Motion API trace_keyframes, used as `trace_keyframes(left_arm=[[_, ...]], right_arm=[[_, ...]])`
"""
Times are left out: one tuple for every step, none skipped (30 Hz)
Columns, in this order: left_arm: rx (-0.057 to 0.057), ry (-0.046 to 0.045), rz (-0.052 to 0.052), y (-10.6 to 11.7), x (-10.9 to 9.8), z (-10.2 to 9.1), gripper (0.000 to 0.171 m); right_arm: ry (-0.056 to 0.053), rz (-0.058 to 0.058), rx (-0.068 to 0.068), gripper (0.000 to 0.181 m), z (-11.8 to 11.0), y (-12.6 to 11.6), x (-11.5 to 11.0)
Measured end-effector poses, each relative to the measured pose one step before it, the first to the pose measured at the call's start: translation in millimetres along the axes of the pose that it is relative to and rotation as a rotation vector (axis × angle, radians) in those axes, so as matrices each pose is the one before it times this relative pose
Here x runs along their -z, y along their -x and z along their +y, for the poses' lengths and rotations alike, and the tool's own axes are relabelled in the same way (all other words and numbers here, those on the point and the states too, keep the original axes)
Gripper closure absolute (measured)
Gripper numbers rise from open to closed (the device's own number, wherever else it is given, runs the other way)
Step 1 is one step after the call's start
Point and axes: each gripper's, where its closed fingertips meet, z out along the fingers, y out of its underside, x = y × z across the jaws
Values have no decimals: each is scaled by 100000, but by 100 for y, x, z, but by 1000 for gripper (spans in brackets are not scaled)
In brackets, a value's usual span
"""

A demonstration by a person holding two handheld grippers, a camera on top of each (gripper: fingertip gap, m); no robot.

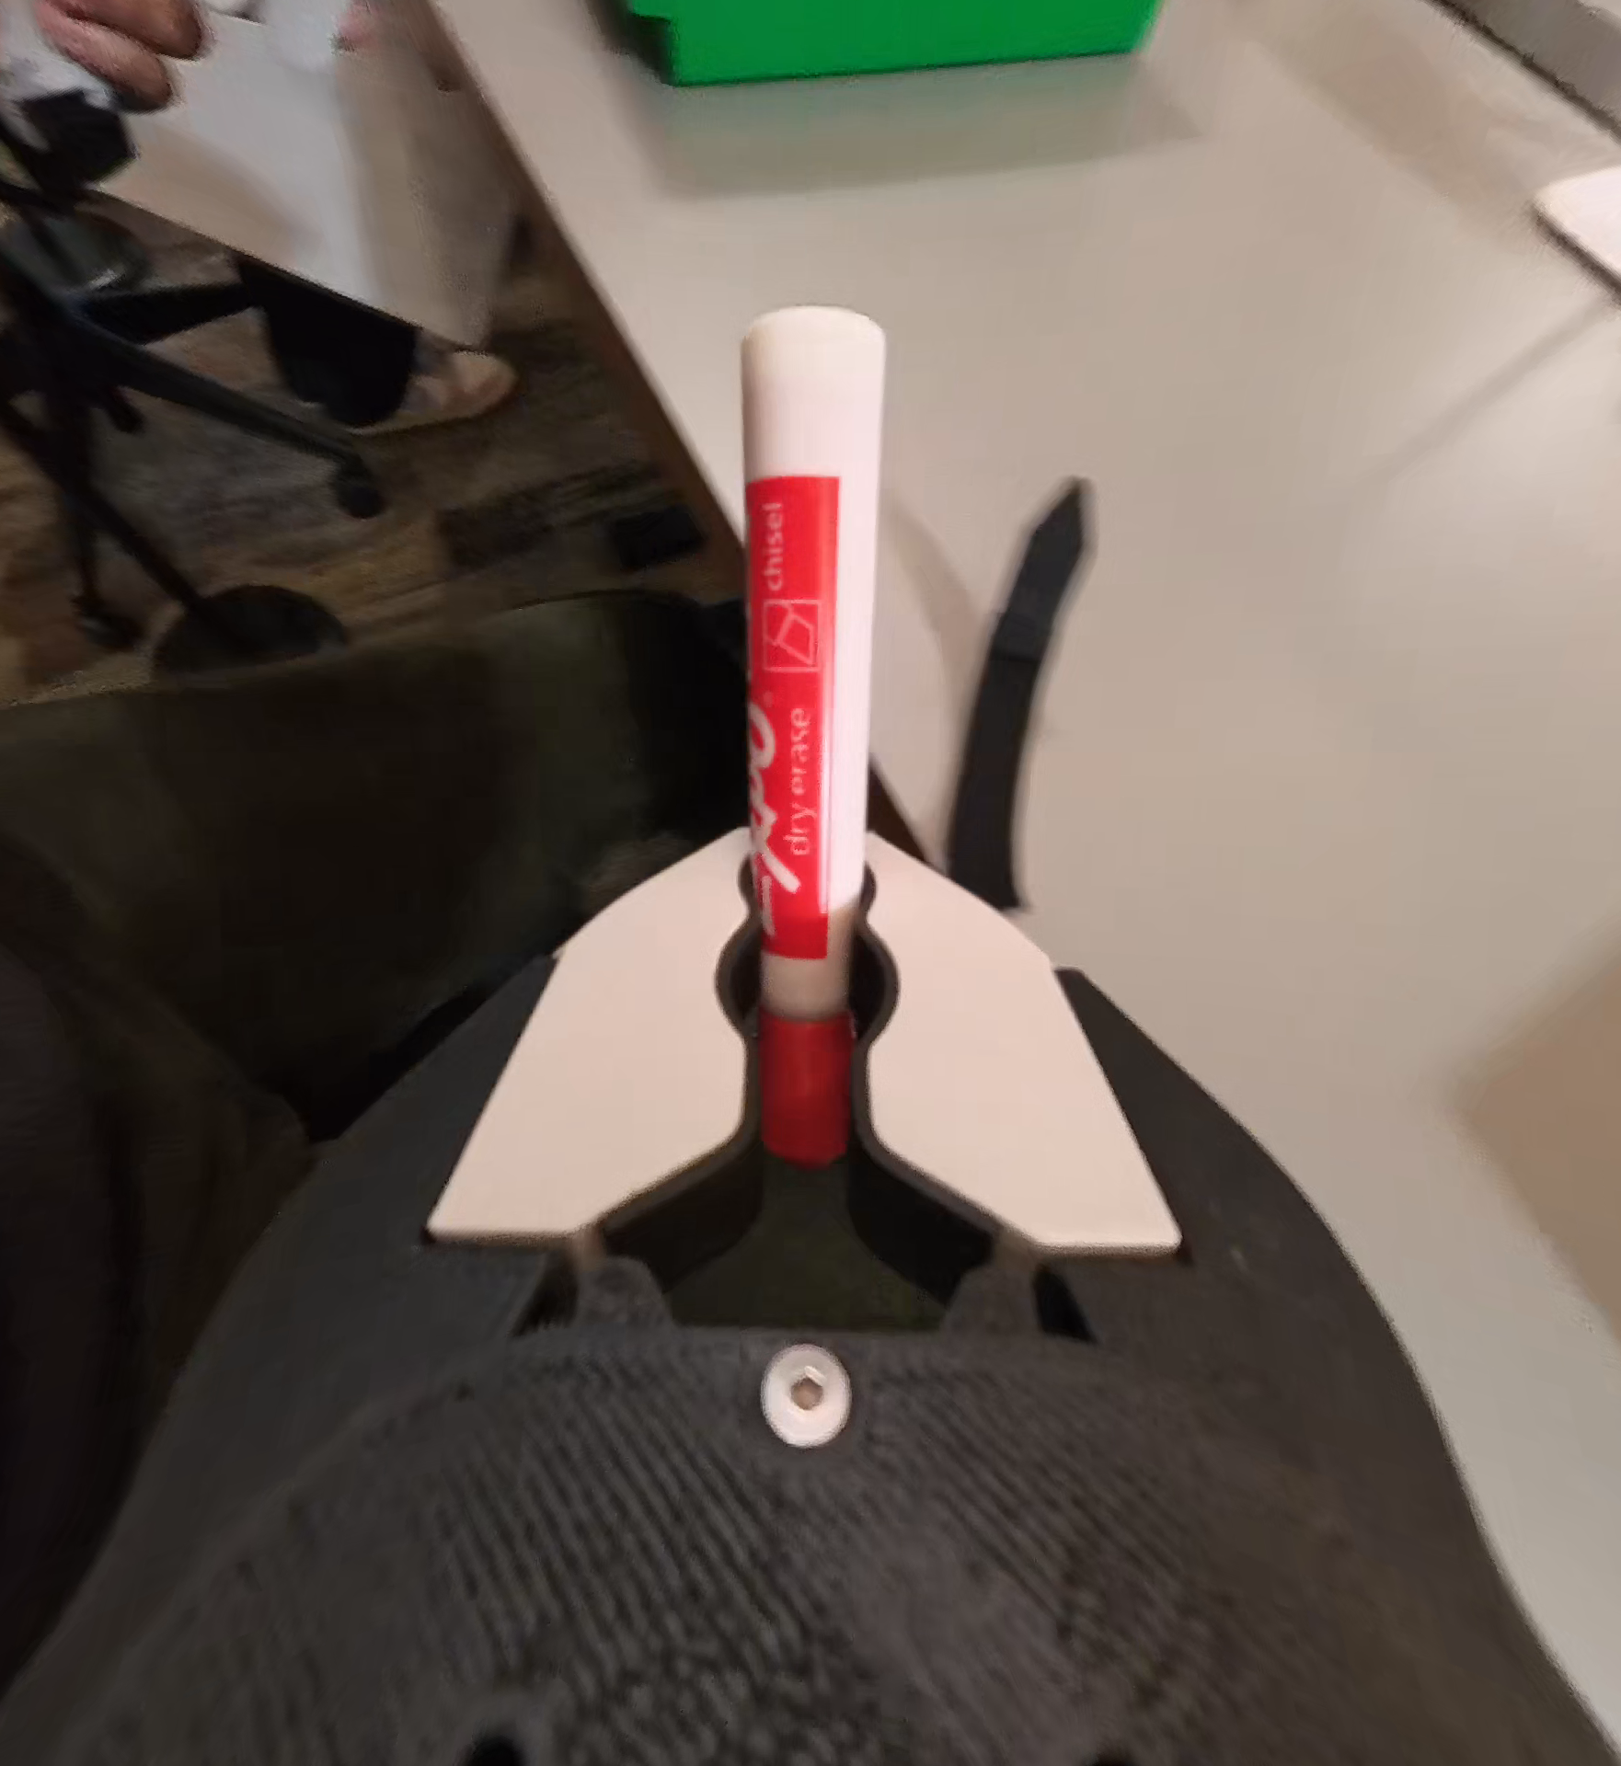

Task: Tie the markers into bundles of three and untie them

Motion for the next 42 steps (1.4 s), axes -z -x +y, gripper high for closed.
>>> trace_keyframes(left_arm=[[836, 874, -2549, 998, 865, 730, 137], [1067, 2133, -3233, 1398, 822, 1035, 136], [1906, 2529, -3772, 1799, 749, 1319, 134], [4962, 2703, -2314, 1934, 580, 1569, 134], [8055, 5035, 191, 1984, 342, 1984, 135], [8701, 7380, -947, 2469, 121, 2239, 134], [5516, 6146, -2407, 2857, -157, 2075, 134], [2067, 5196, -4604, 3306, -479, 1918, 134], [275, 5655, -7619, 3892, -887, 1970, 135], [24, 6902, -8701, 4179, -1458, 2135, 135], [925, 8002, -7776, 4161, -2084, 2173, 134], [2590, 7736, -7454, 4152, -2565, 1920, 134], [1803, 4534, -8187, 4013, -2850, 1205, 133], [-3236, -1168, -6165, 3131, -2906, 355, 137], [-6727, -1036, -6866, 2643, -2886, 440, 139], [-7642, 3259, -8302, 2383, -2963, 989, 142], [-6475, 5347, -6370, 1572, -3032, 1207, 143], [-4021, 5304, -3002, 610, -2961, 1033, 143], [-2312, 4756, 45, -184, -2759, 736, 143], [-658, 3577, 689, -485, -2498, 352, 143], [-819, 2490, 1210, -580, -2158, 40, 143], [-2042, 467, 606, -462, -1810, -270, 143], [-2932, -201, -674, -179, -1504, -354, 143], [-2465, -665, -2600, 252, -1237, -418, 144], [-1742, -1071, -1953, 273, -1048, -525, 146], [-854, -944, -311, 125, -935, -563, 146], [-396, -240, 485, 30, -847, -519, 146], [-275, 906, -614, 197, -744, -383, 146], [-137, 1087, -2437, 443, -613, -322, 146], [72, 689, 1082, -103, -486, -304, 147], [84, 1868, 3921, -540, -416, -21, 147], [868, 2517, 2028, -338, -438, 174, 147], [1113, 2179, 1032, -240, -403, 227, 147], [1497, 1323, 418, -195, -324, 192, 147], [1850, 1051, -872, -27, -250, 141, 148], [1590, 272, -1582, 84, -137, -5, 147], [1645, 300, -1346, 88, -103, -66, 148], [1390, 2235, -1846, 220, -157, 165, 152], [663, 3834, -783, 168, -165, 407, 152], [962, 2479, 0, 160, 20, 194, 152], [2663, 1892, 1542, 78, 151, 121, 155], [4535, 1067, 3327, -16, 413, 14, 169]], right_arm=[[992, -3684, 1442, 167, -256, 1516, -485], [609, -2805, 1544, 167, -273, 1289, -487], [209, -1580, 1683, 166, -328, 935, -405], [169, -652, 1390, 166, -370, 566, -295], [-249, 247, 633, 166, -479, 192, -175], [-985, 985, -142, 166, -621, -137, -59], [-1039, 1321, -887, 166, -696, -410, -31], [-956, 1488, -1617, 167, -755, -606, -110], [-1199, 1488, -2150, 167, -850, -737, -193], [-1225, 1089, -2539, 167, -903, -752, -298], [-737, 808, -2664, 167, -863, -755, -407], [-384, 940, -2234, 167, -834, -768, -518], [-238, 1113, -1581, 167, -780, -778, -606], [117, 1526, -1182, 167, -692, -814, -675], [496, 1918, -1322, 167, -570, -847, -715], [306, 1553, -1344, 167, -525, -764, -759], [277, 1524, -1190, 167, -456, -703, -768], [676, 2739, -1306, 167, -388, -833, -760], [513, 2937, -948, 167, -380, -817, -737], [-17, 2332, -441, 167, -401, -677, -736], [-192, 1969, -285, 167, -392, -584, -742], [247, 1177, -206, 167, -306, -476, -786], [633, 32, -117, 167, -253, -327, -790], [738, -488, -404, 167, -236, -266, -768], [1057, -825, -1082, 167, -195, -225, -733], [904, -947, -1636, 167, -198, -176, -658], [-145, -783, -1420, 167, -281, -118, -547], [-958, -750, -740, 167, -328, -14, -434], [-1028, -765, -375, 167, -287, 51, -358], [-851, -784, -365, 167, -217, 94, -301], [-856, -671, -328, 167, -186, 100, -242], [-590, -811, -477, 167, -114, 94, -202], [-221, -862, -659, 167, -31, 64, -174], [-196, -493, -504, 167, 26, -7, -143], [-359, -250, -315, 167, 49, -45, -87], [-382, -263, -487, 167, 61, -61, -41], [-430, -131, -524, 167, 73, -65, 2], [-474, 37, -479, 167, 93, -80, 40], [-417, -152, -710, 167, 106, -67, 60], [-58, -151, -739, 167, 139, -94, 53], [-66, 165, -379, 167, 86, -146, 82], [-541, 173, -142, 167, -13, -125, 135]])
